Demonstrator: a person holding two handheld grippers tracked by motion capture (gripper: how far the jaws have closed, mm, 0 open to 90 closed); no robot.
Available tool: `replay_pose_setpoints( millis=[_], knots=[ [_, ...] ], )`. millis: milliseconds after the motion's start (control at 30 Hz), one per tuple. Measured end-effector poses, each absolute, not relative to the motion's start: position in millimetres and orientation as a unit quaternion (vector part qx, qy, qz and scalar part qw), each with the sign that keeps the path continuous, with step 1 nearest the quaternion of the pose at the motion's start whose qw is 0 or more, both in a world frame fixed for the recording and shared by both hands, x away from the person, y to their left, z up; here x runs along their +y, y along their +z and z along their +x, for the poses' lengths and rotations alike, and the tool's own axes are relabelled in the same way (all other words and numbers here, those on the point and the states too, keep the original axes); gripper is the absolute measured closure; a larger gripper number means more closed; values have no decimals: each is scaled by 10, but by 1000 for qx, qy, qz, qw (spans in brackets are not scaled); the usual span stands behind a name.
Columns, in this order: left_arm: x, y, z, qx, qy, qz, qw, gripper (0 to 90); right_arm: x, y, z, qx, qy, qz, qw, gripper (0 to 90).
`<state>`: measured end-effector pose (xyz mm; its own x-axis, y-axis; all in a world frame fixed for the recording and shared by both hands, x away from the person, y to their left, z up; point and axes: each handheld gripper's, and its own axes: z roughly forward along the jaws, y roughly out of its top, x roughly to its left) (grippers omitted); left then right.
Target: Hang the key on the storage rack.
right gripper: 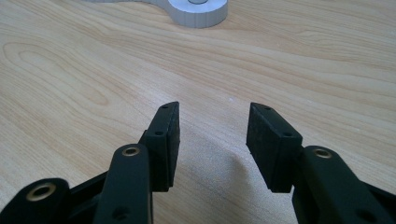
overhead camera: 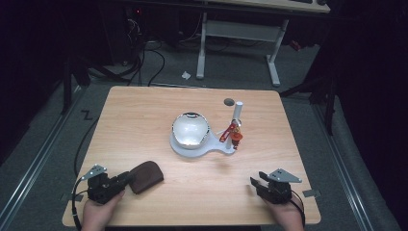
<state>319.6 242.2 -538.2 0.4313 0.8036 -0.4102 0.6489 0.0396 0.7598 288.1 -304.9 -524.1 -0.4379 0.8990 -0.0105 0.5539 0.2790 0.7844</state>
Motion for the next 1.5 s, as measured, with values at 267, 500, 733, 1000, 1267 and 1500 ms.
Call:
replay_pose_setpoints(
  millis=[267,500,733,1000,1267,1500],
  knots=[
    [2338,-5356,3144,506,118,711,475,821,-3047,-5236,2876,763,368,476,237,549],
    [2282,-5270,3111,482,137,719,481,868,-3062,-5228,2875,761,370,477,238,549],
    [2267,-5168,3054,465,156,709,507,871,-3090,-5228,2879,758,373,480,237,549],
    [2292,-5076,2999,458,177,692,529,872,-3090,-5213,2903,751,379,484,241,550],
    [2309,-5002,2955,453,195,682,540,873,-3071,-5237,2915,753,374,485,240,551],
    [2315,-4965,2942,452,205,677,544,873,-3067,-5245,2921,753,375,485,239,552]
  ],
)
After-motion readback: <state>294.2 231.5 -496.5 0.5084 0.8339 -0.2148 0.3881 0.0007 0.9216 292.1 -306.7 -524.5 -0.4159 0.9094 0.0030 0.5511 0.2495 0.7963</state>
